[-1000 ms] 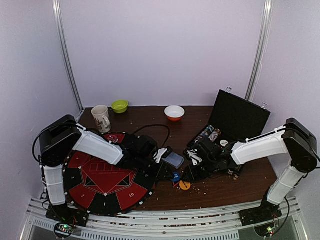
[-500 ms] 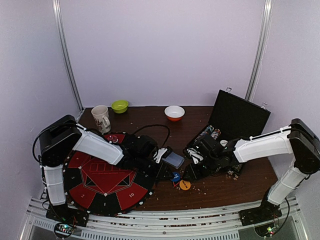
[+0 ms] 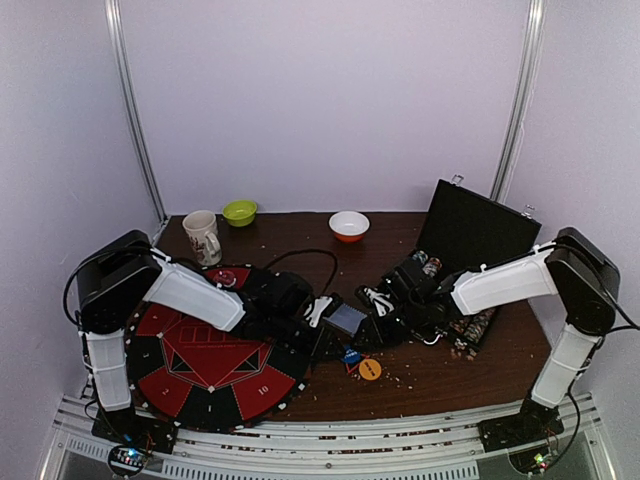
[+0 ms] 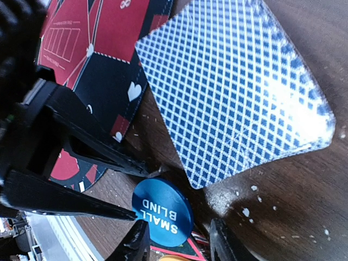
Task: Distribute texas hold em gaming equipment
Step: Pick up the small blind button from the center of the board.
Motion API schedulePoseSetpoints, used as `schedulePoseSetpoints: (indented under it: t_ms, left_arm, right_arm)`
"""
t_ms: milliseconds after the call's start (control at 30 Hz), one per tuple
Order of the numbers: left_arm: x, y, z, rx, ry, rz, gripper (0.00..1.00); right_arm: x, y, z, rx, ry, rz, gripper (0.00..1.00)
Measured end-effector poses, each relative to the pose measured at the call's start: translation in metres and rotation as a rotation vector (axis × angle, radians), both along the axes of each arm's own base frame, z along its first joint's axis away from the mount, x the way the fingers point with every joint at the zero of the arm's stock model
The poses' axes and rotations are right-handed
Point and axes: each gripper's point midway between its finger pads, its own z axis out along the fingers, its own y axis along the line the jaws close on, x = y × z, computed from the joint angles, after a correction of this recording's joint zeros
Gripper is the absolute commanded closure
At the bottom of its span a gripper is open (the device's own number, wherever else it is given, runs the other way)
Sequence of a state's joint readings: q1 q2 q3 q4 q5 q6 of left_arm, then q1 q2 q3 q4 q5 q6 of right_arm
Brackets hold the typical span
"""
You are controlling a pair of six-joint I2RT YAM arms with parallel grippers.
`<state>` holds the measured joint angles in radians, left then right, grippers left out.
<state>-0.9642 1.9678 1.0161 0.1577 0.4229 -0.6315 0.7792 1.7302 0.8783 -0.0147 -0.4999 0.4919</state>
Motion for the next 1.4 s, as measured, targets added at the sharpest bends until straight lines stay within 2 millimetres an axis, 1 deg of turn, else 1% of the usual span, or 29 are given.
schedulePoseSetpoints:
  t_ms: [100,300,500,633,700,933,1000,1167,1267,1333,1367,1400]
  left_arm:
    - [0.0,0.001,0.0,0.0,0.003,0.002,0.68]
    - [-0.001,0.001,-0.001,-0.001,0.005,0.004,0.7]
    - [-0.001,0.0,-0.001,-0.002,0.006,0.003,0.7]
    - [-0.001,0.0,-0.001,-0.006,0.007,0.0,0.7]
    - [-0.001,0.0,-0.001,-0.007,0.007,0.0,0.7]
    - [-0.001,0.0,-0.001,-0.006,0.008,0.0,0.7]
    - [-0.001,0.0,-0.001,-0.006,0.007,-0.001,0.69]
    - [-0.003,0.003,0.001,0.007,0.004,-0.005,0.64]
    - [-0.006,0.011,0.007,0.039,-0.004,-0.012,0.61]
    - [-0.006,0.015,0.018,0.048,-0.026,-0.017,0.6]
    - [-0.006,0.018,0.027,0.047,-0.043,-0.021,0.6]
    - [-0.006,0.021,0.043,0.041,-0.073,-0.023,0.6]
  right_arm:
    - [-0.002,0.001,-0.006,0.002,0.018,0.009,0.62]
    - [-0.003,0.004,-0.009,0.012,0.02,0.029,0.67]
    - [-0.004,0.009,-0.013,0.031,0.026,0.049,0.77]
    - [-0.004,0.01,-0.014,0.04,0.032,0.053,0.86]
    - [-0.004,0.011,-0.013,0.049,0.031,0.061,0.91]
    - [0.001,0.017,-0.002,0.073,0.019,0.082,1.0]
    - [0.001,0.016,-0.002,0.068,0.022,0.086,1.0]
    - [0.0,0.014,0.002,0.059,0.028,0.102,1.0]
    - [-0.004,0.012,0.007,0.051,0.038,0.108,1.0]
    - [-0.006,0.01,0.01,0.044,0.046,0.11,1.0]
    - [-0.006,0.009,0.013,0.04,0.049,0.111,1.0]
    - [-0.007,0.01,0.016,0.039,0.05,0.113,1.0]
